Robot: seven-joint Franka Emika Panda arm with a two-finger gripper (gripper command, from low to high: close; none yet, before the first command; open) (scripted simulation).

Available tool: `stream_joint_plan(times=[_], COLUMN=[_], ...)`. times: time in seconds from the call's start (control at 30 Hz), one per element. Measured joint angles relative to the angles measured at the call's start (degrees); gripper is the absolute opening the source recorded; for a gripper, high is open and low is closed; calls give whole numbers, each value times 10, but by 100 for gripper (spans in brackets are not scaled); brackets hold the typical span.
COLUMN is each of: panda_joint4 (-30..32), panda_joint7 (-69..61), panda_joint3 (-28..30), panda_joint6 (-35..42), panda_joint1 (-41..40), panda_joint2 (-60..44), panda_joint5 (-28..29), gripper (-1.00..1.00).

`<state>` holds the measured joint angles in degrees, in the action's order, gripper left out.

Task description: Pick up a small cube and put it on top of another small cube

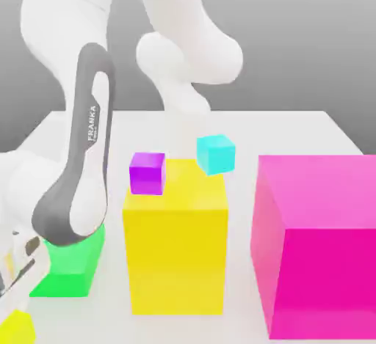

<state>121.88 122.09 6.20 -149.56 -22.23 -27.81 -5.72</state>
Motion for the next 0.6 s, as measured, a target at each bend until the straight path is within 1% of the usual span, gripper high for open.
stream_joint_plan(times=[0.3, 0.6], panda_joint4=[62, 128], panda_joint7=[-20, -36], panda_joint3=[-21, -41], panda_joint6=[121, 235], panda_joint1=[22, 61], panda_joint2=[187, 372], panda_joint5=[4, 18], gripper=[-100, -100])
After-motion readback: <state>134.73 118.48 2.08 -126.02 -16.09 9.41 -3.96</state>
